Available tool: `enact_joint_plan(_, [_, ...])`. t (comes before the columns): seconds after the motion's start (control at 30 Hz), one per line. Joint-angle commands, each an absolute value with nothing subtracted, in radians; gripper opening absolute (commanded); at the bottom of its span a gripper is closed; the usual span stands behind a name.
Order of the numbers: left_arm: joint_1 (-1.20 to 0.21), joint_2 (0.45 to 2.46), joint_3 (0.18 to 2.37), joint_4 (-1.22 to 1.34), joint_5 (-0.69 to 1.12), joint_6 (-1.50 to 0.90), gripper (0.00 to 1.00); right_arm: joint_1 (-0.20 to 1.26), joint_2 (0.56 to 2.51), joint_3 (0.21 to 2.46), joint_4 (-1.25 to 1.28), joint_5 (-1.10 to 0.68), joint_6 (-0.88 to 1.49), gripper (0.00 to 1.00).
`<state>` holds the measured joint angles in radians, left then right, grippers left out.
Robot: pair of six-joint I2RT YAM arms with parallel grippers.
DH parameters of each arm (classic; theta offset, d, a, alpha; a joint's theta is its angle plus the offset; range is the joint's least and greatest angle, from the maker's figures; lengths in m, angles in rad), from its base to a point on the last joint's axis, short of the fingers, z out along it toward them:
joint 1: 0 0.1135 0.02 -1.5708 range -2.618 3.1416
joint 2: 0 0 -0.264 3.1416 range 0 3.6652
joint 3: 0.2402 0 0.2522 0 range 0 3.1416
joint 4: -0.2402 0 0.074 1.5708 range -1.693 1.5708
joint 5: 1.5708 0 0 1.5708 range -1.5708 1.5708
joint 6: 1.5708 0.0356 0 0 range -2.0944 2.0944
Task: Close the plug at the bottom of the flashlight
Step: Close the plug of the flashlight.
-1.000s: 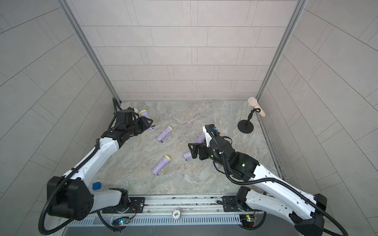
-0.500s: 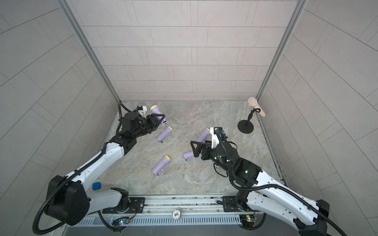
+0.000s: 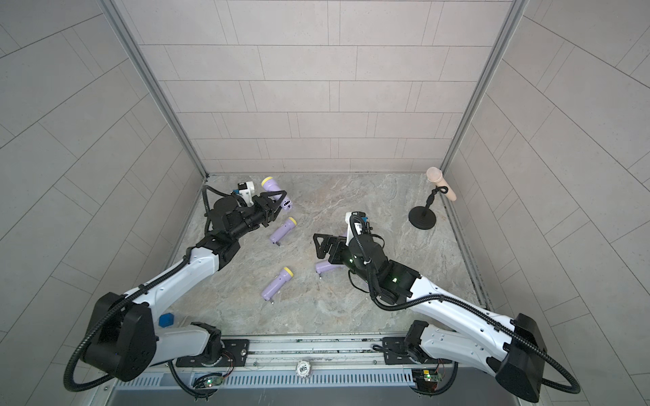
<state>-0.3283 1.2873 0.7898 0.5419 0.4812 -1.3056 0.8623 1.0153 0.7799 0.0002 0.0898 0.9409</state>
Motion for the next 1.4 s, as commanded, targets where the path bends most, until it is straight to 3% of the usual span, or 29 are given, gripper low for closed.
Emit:
enact_joint_plan(0.0, [-0.333, 1.302, 0.764, 0.733, 0.503, -1.402, 0.00, 0.829, 1.041, 0.821, 0.068, 0.054, 1.017, 1.00])
enact_joint_plan(0.3, [-0.337, 1.412, 0.722, 0.997, 0.511, -1.588, 0.00, 0.713, 1.097, 0.695, 0.407, -0.123, 1.196, 1.00])
enact_joint_plan(0.8, [-0.403, 1.421, 0.691, 0.988, 0.486, -1.583, 0.00, 0.712, 1.305, 0.762, 0.625, -0.250, 1.288, 1.00])
enact_joint_plan(1.37, [-0.429, 1.423, 0.663, 1.012, 0.468, -1.611, 0.00, 0.713, 1.423, 0.773, 0.804, -0.262, 1.314, 0.85])
